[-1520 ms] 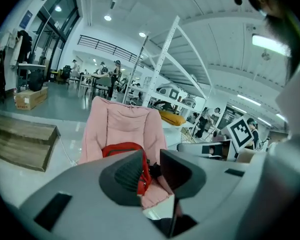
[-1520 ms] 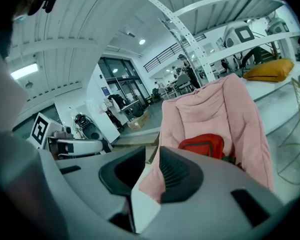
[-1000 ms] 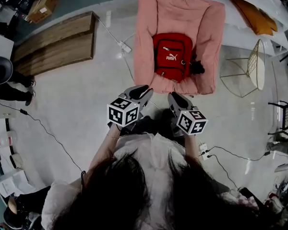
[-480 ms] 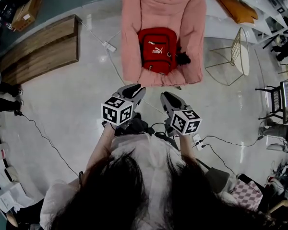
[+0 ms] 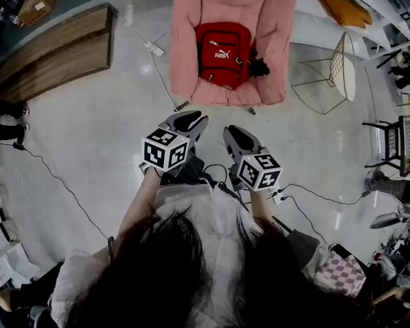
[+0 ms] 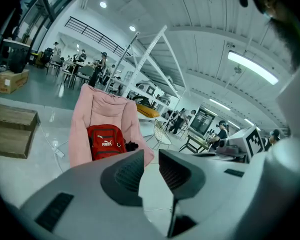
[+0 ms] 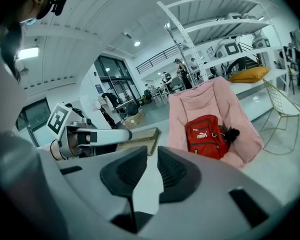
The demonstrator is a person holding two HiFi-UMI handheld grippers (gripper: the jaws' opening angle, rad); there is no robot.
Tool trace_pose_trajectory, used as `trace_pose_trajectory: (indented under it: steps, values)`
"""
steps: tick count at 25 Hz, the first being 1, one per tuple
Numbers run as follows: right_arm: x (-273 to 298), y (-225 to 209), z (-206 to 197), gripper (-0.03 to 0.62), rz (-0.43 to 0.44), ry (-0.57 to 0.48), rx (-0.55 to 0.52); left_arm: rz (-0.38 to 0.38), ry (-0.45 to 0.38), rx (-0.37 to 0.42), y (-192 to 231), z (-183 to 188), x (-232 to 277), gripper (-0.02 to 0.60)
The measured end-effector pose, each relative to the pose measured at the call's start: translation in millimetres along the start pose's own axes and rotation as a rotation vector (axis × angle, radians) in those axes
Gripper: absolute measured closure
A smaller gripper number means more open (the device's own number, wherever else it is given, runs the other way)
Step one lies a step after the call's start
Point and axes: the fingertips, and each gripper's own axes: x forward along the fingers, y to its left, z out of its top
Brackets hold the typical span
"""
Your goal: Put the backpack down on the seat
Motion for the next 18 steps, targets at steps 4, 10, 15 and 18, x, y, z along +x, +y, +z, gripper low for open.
trace_pose_trajectory:
  steps: [4, 10, 15, 18]
  values:
    - [-20, 4, -7, 0.519, 0.013, -0.025, -0.008, 0.007, -0.005, -0.013, -20, -12, -4, 0.480]
    - [-59, 12, -21, 0.519, 0.041, -0.038, -0.054, 0.019, -0.023, 0.000, -58, -29, -9, 0.480]
    - [-87, 9, -37, 0.526, 0.030, -0.055, -0.058, 0.020, -0.011, 0.039, -89, -51, -18, 0.480]
    - [-98, 12, -45, 0.528, 0.038, -0.069, -0.054, 0.031, -0.007, 0.052, -101, -63, -26, 0.480]
